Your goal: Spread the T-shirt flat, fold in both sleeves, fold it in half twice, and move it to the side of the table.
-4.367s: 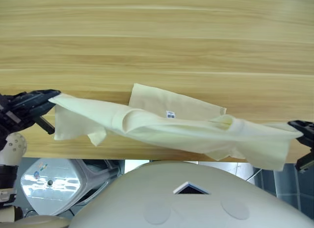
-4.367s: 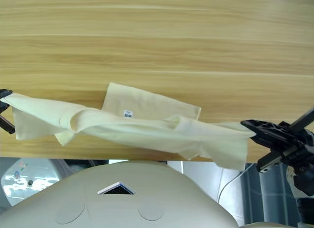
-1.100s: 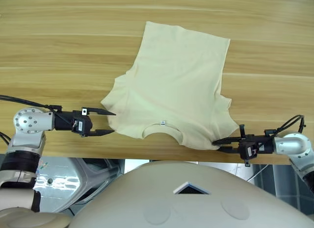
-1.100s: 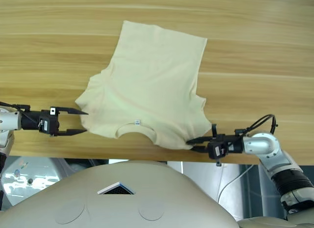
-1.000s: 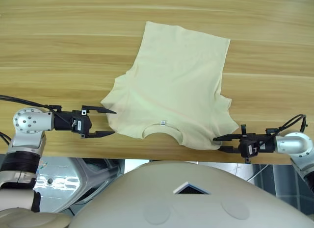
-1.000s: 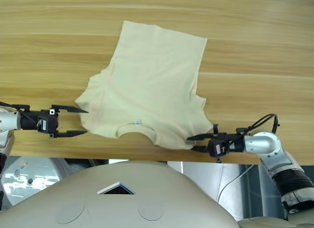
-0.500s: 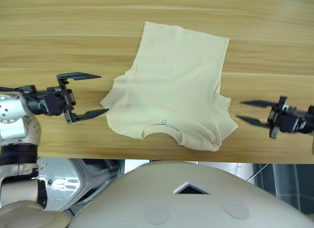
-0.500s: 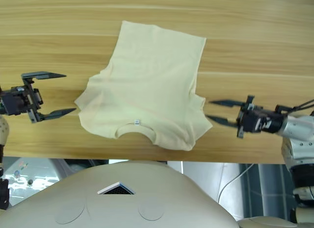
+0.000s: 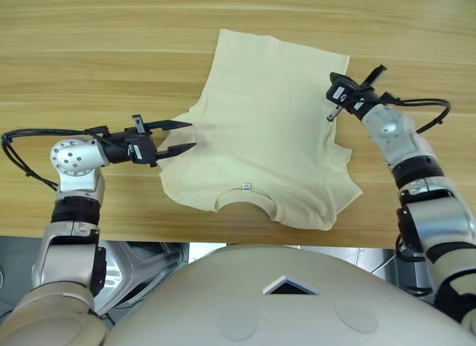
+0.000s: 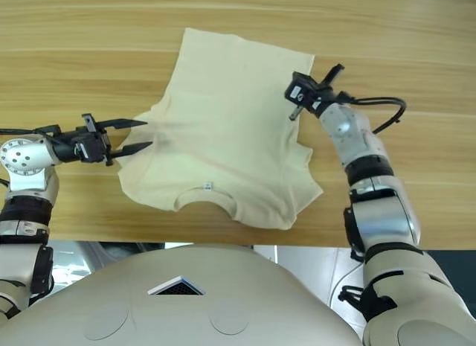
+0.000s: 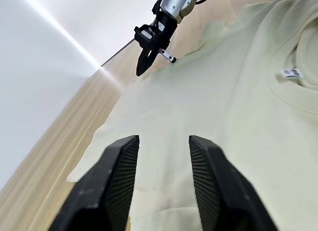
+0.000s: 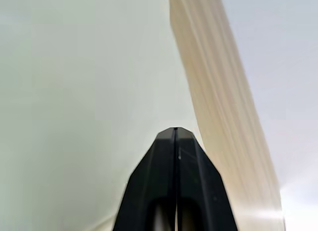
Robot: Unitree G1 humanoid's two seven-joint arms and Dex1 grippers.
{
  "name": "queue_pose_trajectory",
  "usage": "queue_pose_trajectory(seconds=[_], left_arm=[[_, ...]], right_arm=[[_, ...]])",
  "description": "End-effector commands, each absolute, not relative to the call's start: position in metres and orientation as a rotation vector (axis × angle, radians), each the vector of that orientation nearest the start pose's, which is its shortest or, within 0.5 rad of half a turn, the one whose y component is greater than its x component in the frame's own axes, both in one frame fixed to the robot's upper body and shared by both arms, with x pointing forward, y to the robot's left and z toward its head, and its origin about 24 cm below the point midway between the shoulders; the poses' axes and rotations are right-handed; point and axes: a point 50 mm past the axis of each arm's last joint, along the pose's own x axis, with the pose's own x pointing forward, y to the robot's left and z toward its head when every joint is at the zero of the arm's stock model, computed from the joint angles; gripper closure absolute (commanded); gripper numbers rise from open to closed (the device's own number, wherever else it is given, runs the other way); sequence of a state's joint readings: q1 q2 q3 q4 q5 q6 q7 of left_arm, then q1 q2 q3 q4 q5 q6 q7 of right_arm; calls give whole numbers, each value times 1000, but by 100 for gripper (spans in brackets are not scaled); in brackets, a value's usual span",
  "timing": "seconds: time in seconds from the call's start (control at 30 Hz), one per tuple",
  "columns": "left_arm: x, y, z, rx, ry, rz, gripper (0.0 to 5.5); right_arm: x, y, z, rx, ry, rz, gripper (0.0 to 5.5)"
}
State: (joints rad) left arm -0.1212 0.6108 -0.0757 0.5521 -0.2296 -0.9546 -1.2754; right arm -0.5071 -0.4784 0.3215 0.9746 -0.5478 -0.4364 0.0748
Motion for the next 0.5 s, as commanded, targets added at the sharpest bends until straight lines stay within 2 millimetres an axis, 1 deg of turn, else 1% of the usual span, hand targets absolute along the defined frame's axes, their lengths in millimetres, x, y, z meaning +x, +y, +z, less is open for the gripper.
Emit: queue_pose_trajectory(seconds=[0.03, 0.17, 0.27, 0.37, 0.5], left_arm=[[218, 233, 44, 723, -180, -1299, 424], [217, 232, 43, 732, -175, -1312, 504], [214, 233, 41, 738, -160, -1321, 549], [214, 233, 40, 745, -151, -1329, 549], [211, 233, 38, 731, -141, -1332, 549]], right_arm=[[322, -200, -11, -1185, 209, 492, 550], [326, -186, -19, -1211, 250, 498, 550], [329, -173, -20, -1208, 263, 511, 550], [330, -165, -20, -1215, 252, 537, 550], [332, -164, -16, -1203, 223, 548, 550]])
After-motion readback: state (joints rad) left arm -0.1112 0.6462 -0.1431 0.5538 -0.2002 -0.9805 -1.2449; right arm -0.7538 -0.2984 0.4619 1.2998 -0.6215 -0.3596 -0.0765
